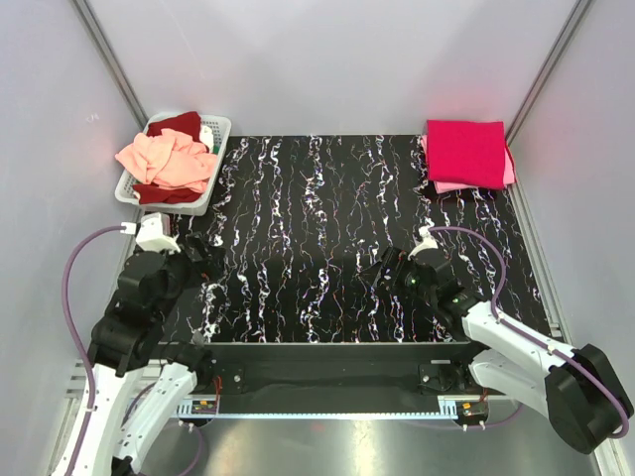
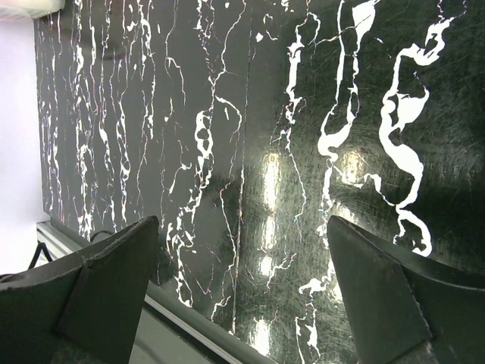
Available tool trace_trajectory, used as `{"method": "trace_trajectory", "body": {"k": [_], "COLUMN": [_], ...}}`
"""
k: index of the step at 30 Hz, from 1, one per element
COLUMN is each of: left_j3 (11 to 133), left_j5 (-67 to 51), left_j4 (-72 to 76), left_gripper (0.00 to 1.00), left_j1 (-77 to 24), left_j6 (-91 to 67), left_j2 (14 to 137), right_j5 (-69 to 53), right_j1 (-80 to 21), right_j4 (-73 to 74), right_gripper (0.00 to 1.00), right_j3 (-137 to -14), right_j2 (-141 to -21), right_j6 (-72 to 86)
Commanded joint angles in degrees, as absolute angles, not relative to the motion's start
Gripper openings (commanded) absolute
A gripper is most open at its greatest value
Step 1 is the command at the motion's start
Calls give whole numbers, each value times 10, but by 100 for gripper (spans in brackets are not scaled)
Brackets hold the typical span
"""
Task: Fold and stack the t-shirts
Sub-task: Grab the tshirt from the pile
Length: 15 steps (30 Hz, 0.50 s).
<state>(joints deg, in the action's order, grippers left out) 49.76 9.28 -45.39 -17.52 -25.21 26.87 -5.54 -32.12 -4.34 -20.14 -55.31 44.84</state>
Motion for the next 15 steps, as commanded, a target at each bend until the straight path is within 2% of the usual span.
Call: {"method": "trace_trajectory", "body": {"k": [1,5,8,15], "left_j3": [512,511,554,706], "left_j5": [144,182,236,172], "left_j4": [-448,-448,-467,-444], "left_gripper": [99,99,99,99], "left_j1": [-172,-172,-169,-60], "left_j6": [-259,-260,-251,-212], "left_j2": [279,325,411,656], "right_j5": [-50,-52,-54,-64], "right_j1": [-324,-325,-324,-324], "right_j4": [-52,-54,-57,-72], "right_gripper": [99,100,100,100], "right_j3": [-225,-224,-223,-218], "right_j2": [-555,-555,-554,-554], "right_j6": [451,451,450,444]}}
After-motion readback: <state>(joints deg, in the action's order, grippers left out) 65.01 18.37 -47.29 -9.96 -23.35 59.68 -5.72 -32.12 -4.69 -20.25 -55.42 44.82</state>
